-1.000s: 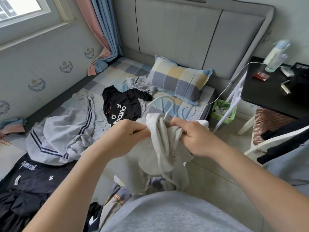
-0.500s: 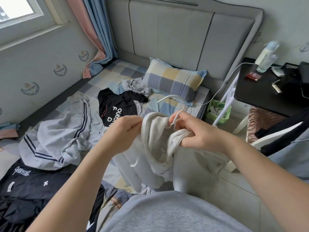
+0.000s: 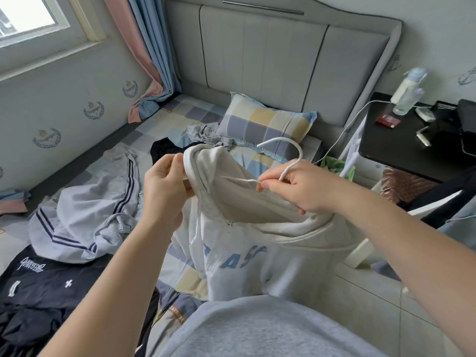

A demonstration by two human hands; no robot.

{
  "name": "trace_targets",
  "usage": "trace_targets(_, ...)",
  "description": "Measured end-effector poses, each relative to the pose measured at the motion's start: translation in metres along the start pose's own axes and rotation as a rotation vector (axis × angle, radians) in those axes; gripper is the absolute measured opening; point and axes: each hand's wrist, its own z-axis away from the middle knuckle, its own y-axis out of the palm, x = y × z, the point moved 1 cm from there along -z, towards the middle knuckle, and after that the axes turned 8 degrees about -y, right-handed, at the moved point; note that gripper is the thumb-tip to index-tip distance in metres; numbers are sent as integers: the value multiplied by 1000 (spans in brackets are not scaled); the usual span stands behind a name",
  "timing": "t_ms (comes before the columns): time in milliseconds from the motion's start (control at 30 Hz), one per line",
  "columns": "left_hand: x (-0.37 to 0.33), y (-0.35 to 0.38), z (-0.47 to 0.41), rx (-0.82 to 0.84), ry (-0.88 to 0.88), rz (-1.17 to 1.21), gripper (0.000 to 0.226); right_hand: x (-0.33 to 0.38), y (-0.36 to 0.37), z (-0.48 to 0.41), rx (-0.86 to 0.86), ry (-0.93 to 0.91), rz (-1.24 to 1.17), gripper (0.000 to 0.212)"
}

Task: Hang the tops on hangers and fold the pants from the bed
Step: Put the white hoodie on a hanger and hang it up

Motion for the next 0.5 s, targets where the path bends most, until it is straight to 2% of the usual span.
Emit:
trace_targets(67,-6,2,0,2,-36,28,31,2,5,-3,69,20,79,28)
trace_targets(133,-12,6,1,21,-12,34,28,6,11,-9,173,29,192,31)
trace_targets(200,-23,10,0,53,36,-15,28,17,8,-12,205,41,211,32)
trace_targets(300,-38,7,-9,10,127,-226,28,33,-14,-13,-8,-57,133,31)
trace_targets(367,-42,1,-15,-24,141,-256,26,40,-19,-13,-55,-97,141,30)
trace_targets(500,-34,2,-13,10,246,-358,31,35,-5,-21,192,62,313,34)
